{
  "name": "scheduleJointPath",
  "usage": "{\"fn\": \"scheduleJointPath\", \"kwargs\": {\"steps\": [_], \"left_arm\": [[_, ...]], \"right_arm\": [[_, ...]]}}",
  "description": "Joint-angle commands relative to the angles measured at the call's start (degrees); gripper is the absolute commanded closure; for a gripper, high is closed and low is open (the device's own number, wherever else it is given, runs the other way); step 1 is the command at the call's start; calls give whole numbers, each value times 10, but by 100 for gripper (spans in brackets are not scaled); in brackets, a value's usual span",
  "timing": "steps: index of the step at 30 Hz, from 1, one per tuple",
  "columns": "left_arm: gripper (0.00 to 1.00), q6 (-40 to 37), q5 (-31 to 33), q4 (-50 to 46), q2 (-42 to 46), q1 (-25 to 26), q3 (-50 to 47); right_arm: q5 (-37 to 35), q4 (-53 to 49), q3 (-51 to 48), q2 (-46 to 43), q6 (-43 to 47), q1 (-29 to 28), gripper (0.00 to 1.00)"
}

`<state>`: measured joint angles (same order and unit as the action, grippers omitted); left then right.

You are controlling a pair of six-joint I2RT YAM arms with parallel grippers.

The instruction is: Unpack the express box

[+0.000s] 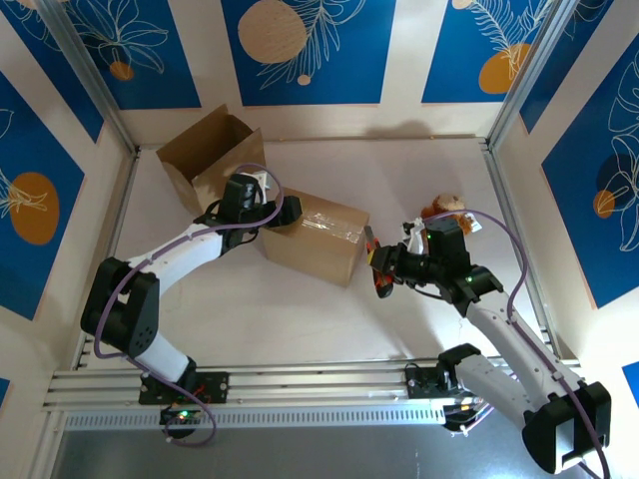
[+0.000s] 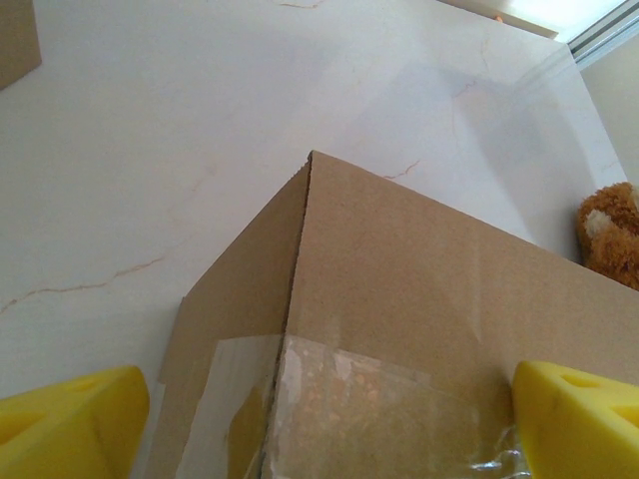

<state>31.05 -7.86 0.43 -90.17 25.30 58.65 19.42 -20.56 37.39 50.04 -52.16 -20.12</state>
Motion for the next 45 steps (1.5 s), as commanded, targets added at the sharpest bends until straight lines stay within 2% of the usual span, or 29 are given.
{"fn": "scheduleJointPath", "kwargs": {"steps": [1, 19, 38, 45], "left_arm": [[8, -15, 34, -94, -39, -3, -29], [8, -6, 37, -81, -51, 0, -43], [8, 0, 37, -72, -69, 3, -45], [8, 1, 35, -69, -74, 3, -44]], "right_arm": [[14, 1, -12, -13, -14, -19, 100], [5, 44, -54, -40, -75, -84, 100], [-74, 68, -82, -68, -157, -207, 100], [-96, 45, -74, -84, -170, -239, 100]]}}
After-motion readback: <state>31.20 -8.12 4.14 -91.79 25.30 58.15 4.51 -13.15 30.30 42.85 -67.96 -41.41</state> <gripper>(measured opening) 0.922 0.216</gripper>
